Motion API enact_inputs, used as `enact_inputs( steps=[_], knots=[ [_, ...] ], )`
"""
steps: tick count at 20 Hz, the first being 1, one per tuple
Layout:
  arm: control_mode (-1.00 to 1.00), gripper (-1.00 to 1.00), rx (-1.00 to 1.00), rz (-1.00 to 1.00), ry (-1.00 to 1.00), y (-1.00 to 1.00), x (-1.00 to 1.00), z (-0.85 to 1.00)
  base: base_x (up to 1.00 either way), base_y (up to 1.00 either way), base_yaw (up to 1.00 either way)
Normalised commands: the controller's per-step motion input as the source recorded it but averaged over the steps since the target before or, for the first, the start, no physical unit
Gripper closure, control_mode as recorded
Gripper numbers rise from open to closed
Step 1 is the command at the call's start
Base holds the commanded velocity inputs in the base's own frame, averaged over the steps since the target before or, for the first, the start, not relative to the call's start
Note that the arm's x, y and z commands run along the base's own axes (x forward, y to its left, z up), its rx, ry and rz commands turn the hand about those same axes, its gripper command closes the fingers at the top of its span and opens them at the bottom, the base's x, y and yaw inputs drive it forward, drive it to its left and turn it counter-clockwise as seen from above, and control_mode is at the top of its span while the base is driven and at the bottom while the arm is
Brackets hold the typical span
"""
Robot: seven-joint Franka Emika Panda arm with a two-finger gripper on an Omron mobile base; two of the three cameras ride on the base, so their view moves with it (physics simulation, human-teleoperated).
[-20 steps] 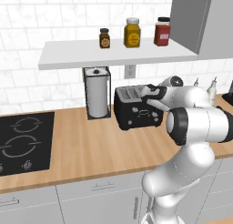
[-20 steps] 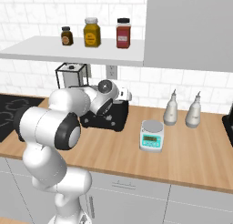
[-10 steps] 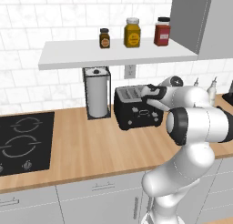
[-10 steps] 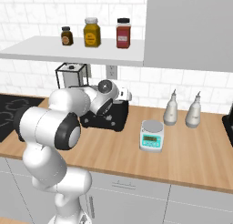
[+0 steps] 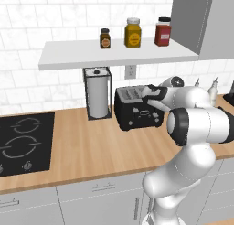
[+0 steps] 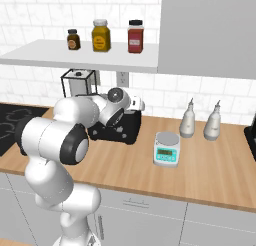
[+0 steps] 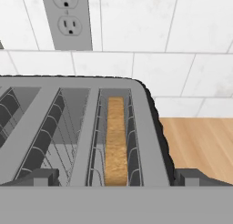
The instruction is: Start the toaster. Once the lever pops up, take the bread to the plate on the dining counter.
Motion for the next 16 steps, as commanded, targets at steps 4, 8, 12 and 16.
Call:
enact_inputs(
  steps=[4,8,12,16],
  knots=[
    [-1.0,-1.0,0.0,0.0,0.0,0.0,0.0,0.0,0.0,0.0,0.0],
    [-1.0,-1.0,0.0,0.0,0.0,0.0,0.0,0.0,0.0,0.0,0.0],
    [-1.0,-1.0,0.0,0.0,0.0,0.0,0.0,0.0,0.0,0.0,0.0],
    [-1.0,-1.0,0.0,0.0,0.0,0.0,0.0,0.0,0.0,0.0,0.0]
  ],
)
